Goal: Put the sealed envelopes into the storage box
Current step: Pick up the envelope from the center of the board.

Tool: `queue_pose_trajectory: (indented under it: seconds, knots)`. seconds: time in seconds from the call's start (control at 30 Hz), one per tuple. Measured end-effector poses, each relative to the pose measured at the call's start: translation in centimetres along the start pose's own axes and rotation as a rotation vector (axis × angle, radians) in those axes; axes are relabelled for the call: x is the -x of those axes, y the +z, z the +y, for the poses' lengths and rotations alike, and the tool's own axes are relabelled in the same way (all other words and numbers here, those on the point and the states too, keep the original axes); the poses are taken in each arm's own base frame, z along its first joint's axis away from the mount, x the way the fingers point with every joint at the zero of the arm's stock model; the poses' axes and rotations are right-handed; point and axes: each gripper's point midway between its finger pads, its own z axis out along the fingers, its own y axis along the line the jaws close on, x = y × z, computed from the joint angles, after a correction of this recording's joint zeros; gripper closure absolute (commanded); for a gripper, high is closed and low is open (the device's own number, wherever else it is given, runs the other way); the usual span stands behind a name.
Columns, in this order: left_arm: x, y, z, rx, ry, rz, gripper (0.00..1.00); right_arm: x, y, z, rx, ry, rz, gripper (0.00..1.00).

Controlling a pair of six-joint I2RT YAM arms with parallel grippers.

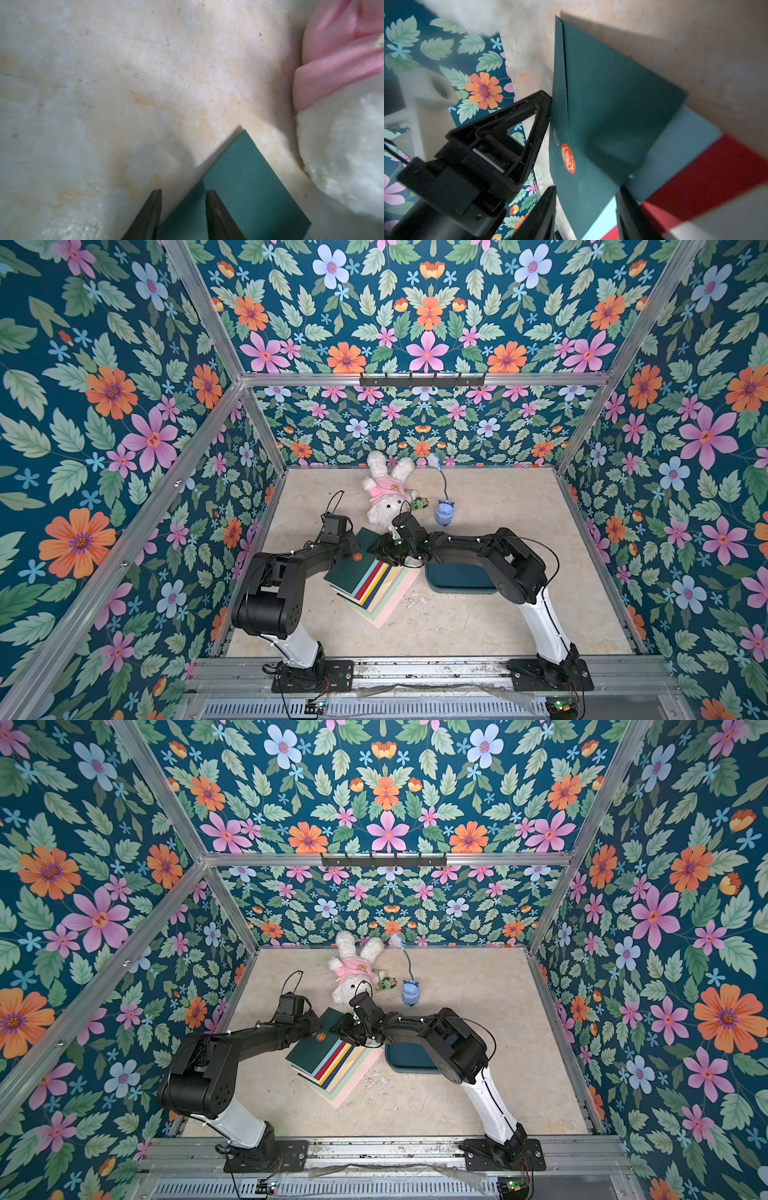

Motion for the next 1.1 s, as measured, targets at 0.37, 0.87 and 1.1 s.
queue_pose_trajectory:
  seconds: [0.37, 0.87, 1.1]
  knots:
    - [-1.2, -0.7, -1.0, -0.074, -0.006, 0.044, 0.59, 0.7, -1.2, 1.6, 0.065, 0.020, -0.003, 0.65]
    - [-1.6, -5.0, -1.4, -0.072, -0.026, 0.101, 0.38, 0.4, -3.2, 4.1, 0.108, -0.067, -0.009, 1.00]
    - [3.2, -11.7, -5.1, -0.215, 0.020, -0.072, 0.32, -0.4, -9.4, 9.3, 0.187, -0.317, -0.078, 1.00]
